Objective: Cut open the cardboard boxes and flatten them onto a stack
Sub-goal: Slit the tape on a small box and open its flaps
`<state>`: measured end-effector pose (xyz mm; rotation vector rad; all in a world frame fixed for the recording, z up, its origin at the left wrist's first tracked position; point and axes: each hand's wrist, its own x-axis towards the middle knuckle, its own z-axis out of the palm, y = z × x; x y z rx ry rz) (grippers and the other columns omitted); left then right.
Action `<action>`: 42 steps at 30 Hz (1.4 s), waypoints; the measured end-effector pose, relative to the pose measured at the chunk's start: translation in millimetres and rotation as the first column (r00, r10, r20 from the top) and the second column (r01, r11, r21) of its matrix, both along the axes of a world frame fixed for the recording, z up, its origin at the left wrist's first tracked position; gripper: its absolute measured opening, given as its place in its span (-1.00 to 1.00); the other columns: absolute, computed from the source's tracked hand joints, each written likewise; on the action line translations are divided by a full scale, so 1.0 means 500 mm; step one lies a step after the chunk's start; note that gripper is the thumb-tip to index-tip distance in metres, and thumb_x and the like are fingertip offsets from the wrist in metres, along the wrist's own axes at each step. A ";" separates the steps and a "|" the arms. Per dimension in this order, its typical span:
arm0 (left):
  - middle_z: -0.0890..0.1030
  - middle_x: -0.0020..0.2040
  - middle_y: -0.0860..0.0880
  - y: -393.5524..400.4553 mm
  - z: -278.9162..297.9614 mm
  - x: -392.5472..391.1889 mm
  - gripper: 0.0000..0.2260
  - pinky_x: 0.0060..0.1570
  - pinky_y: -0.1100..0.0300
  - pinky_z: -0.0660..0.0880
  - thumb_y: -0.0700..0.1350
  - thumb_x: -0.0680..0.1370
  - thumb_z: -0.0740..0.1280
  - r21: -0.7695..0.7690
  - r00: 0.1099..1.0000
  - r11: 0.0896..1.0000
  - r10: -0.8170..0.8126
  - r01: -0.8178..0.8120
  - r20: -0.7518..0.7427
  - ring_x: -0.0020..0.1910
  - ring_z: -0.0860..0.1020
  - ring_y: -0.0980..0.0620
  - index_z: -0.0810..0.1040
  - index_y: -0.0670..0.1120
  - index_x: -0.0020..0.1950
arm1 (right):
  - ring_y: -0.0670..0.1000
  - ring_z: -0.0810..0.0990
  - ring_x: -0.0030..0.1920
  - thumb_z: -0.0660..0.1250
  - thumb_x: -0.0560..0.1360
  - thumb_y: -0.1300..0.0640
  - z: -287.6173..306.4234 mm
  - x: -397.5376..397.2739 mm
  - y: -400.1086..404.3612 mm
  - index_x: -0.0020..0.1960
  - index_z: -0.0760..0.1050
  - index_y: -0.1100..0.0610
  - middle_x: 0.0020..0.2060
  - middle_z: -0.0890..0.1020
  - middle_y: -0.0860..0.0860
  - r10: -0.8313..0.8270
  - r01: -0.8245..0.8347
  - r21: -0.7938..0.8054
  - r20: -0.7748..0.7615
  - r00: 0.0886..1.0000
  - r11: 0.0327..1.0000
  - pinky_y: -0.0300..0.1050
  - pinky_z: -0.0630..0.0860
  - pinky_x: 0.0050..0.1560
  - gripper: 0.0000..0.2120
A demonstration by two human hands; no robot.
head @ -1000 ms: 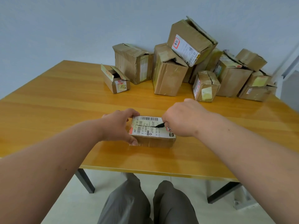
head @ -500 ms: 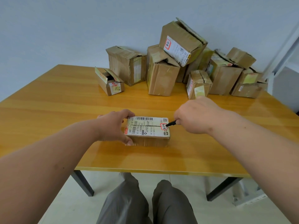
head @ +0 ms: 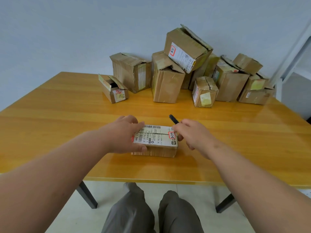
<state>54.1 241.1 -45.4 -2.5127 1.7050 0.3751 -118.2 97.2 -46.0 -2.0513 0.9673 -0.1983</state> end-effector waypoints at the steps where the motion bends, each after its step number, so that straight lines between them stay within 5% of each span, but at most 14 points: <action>1: 0.15 0.53 0.07 0.004 0.000 -0.003 -0.19 0.44 -0.01 0.27 0.38 0.47 0.26 -0.014 1.000 1.000 -0.009 0.010 0.020 0.50 0.12 -0.01 0.01 0.13 0.61 | -0.02 0.39 -0.35 0.26 0.53 -0.04 -0.005 0.003 0.002 0.03 0.50 0.21 -0.05 0.64 0.16 0.009 -0.009 -0.014 0.016 1.000 1.000 -0.07 0.32 -0.32 -0.69; 9: 0.29 0.44 0.16 0.013 0.007 -0.027 -0.45 0.30 0.14 0.39 0.21 0.56 0.29 -0.114 0.990 0.987 -0.104 0.115 0.097 0.38 0.29 0.09 0.27 0.17 0.53 | 0.00 0.50 -0.27 0.25 0.60 0.00 -0.020 0.006 -0.009 0.10 0.55 0.09 -0.18 0.60 -0.01 0.102 -0.147 -0.295 -0.164 0.981 0.944 -0.05 0.43 -0.27 -0.79; 16: 0.37 0.34 0.09 -0.011 0.000 -0.041 -0.50 0.31 0.06 0.41 0.08 0.51 0.41 -0.138 0.998 0.990 -0.033 0.041 0.059 0.35 0.32 0.05 0.37 0.11 0.42 | 0.12 0.63 0.00 0.23 0.60 0.12 -0.013 0.009 -0.010 0.10 0.59 0.03 0.00 0.66 0.04 0.058 -0.096 -0.226 -0.169 0.984 0.969 0.07 0.58 0.03 -0.83; 22: 0.38 0.28 0.04 -0.029 0.014 -0.044 -0.54 0.23 0.10 0.41 0.03 0.51 0.43 -0.046 0.998 0.998 -0.043 0.045 0.047 0.29 0.34 -0.01 0.39 0.10 0.37 | 0.03 0.57 -0.21 0.25 0.60 0.13 -0.009 0.013 -0.014 0.08 0.60 0.01 -0.06 0.66 0.02 0.040 -0.067 -0.191 -0.146 0.989 0.979 -0.09 0.47 -0.24 -0.84; 26: 0.36 0.29 0.00 -0.039 0.022 -0.053 -0.59 0.25 0.04 0.42 0.01 0.52 0.41 0.017 0.994 0.998 -0.068 0.067 0.088 0.24 0.35 -0.04 0.42 0.05 0.34 | 0.02 0.58 -0.02 0.25 0.59 0.18 -0.008 0.015 -0.017 0.13 0.61 0.02 0.03 0.63 0.01 0.036 -0.060 -0.179 -0.134 0.990 0.982 -0.09 0.51 -0.06 -0.79; 36: 0.37 0.30 0.05 -0.019 0.013 -0.054 -0.55 0.23 0.04 0.44 0.08 0.59 0.32 0.010 0.994 0.998 -0.067 0.067 0.087 0.30 0.32 -0.02 0.34 0.21 0.47 | -0.01 0.48 -0.30 0.34 0.53 0.09 0.010 0.015 -0.024 0.04 0.60 0.11 -0.18 0.62 0.06 0.163 -0.242 -0.242 -0.306 0.938 0.940 -0.11 0.40 -0.29 -0.86; 40: 0.33 0.23 0.02 -0.010 -0.005 -0.062 -0.56 0.19 0.05 0.43 0.14 0.63 0.19 -0.012 0.989 0.996 -0.089 0.091 0.117 0.21 0.27 0.00 0.28 0.16 0.51 | -0.03 0.44 -0.34 0.37 0.52 0.04 0.018 0.016 -0.019 -0.18 0.50 0.05 -0.30 0.54 0.00 0.166 -0.275 -0.289 -0.350 0.922 0.917 -0.14 0.35 -0.35 -0.86; 42: 0.34 0.23 0.01 -0.009 -0.012 -0.067 -0.57 0.21 0.05 0.41 0.16 0.64 0.15 -0.032 0.992 0.996 -0.074 0.078 0.102 0.20 0.26 -0.01 0.31 0.10 0.49 | -0.04 0.45 -0.31 0.38 0.53 -0.02 0.017 0.014 -0.017 -0.14 0.51 0.06 -0.29 0.52 -0.01 0.156 -0.277 -0.319 -0.357 0.921 0.906 -0.12 0.36 -0.32 -0.83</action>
